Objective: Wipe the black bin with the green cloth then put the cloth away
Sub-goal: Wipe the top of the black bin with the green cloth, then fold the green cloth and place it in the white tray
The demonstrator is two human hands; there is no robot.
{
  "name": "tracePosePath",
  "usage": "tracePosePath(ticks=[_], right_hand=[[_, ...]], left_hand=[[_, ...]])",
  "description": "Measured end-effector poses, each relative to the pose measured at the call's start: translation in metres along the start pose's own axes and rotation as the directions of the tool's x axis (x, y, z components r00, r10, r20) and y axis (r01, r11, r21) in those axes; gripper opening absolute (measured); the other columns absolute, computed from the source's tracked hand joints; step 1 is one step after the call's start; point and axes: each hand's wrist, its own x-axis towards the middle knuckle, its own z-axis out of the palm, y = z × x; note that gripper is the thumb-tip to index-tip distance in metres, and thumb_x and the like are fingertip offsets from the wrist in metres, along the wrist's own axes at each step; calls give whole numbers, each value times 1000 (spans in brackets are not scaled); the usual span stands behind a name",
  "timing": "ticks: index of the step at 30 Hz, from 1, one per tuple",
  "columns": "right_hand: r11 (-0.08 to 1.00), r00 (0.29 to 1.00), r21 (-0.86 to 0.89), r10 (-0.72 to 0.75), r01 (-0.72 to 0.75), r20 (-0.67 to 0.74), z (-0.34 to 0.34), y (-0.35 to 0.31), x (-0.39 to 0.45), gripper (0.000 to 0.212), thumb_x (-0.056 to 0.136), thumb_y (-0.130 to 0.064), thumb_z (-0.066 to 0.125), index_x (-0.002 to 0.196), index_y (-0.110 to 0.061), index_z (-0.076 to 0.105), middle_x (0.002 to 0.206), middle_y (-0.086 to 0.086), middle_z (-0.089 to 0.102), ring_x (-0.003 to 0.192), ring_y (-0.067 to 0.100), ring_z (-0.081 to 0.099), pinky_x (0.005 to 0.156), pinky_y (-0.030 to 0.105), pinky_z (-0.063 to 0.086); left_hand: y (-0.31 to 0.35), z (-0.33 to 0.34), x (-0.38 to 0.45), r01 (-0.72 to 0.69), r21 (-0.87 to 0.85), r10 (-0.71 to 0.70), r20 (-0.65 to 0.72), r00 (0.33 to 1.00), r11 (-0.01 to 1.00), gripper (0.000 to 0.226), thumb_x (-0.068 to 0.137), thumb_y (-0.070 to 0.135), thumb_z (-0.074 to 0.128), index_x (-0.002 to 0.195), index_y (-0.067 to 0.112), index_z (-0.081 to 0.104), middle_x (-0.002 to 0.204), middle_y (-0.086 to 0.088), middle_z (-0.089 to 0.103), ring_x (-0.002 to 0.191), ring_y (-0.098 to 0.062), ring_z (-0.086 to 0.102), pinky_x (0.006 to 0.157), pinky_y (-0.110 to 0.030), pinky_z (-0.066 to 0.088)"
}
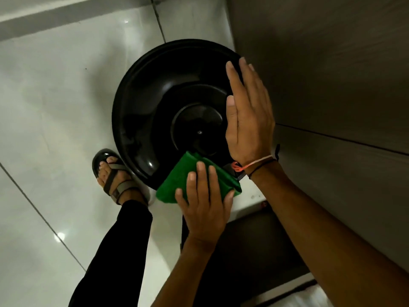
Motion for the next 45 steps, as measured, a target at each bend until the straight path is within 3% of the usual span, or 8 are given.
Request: tracePosePath(ticks=[6,12,19,24,31,34,39,45], right_hand=[[999,1000,-30,-20,19,-12,5,4,-3,48,110,-22,35,157,-13,40,165,14,39,156,29,34,124,50,35],[1000,1000,-22,-5,5,-15,2,2,-3,48,111,-22,34,159,-14,37,167,13,37,157,27,32,127,45,31],[1000,999,-24,-1,2,36,1,5,-3,51,111,-31,26,160,-17,31,169,12,32,158,27,28,128,48,31],[998,995,-65,3,3,98,-5,5,-2,53,109,-24,31,161,-13,31,168,17,31,157,34,30,124,53,35],[978,921,-60,209,-200,330,-56,-39,11,48,110,-26,43,155,-11,44,166,23,34,156,37,30,129,49,26],[560,729,490,361,-668,582,-134,-112,30,46,111,-38,41,134,-9,67,150,22,57,139,30,54,125,45,36],[-155,604,584,-195,-797,772,-293,-218,19,78,98,-69,39,120,-3,74,119,18,75,109,27,74,101,40,58],[-125,819,833,-308,-539,484,-520,-296,-23,55,77,-36,89,127,-19,74,124,8,77,111,24,76,90,39,66]], left_hand=[[-81,-35,70,-143,-165,156,71,985,976,66,107,46,20,162,13,5,164,-13,23,159,-16,-8,130,-37,-6],[-131,-44,189,-184,-289,203,37,979,940,59,108,37,35,157,5,31,164,-32,26,155,-43,21,126,-58,24],[-96,-67,105,-97,-255,149,194,970,962,61,107,41,22,161,13,20,169,-26,10,159,-36,3,131,-53,6],[-119,-97,111,54,-406,48,236,970,912,62,102,40,50,157,18,31,162,-16,33,150,-33,32,121,-49,32],[-127,-180,182,41,-377,248,684,686,925,50,86,36,78,124,5,67,125,-19,66,113,-34,63,97,-40,52],[-121,-269,192,30,-546,414,669,617,837,43,86,29,79,115,-2,71,115,-21,64,108,-33,63,92,-37,49],[-118,-459,220,106,-767,477,494,727,632,21,91,29,74,111,23,71,102,2,79,97,-10,74,81,-27,62],[-64,-699,264,-60,-816,532,317,785,575,6,92,35,70,94,30,73,94,9,81,87,-8,77,71,-21,63]])
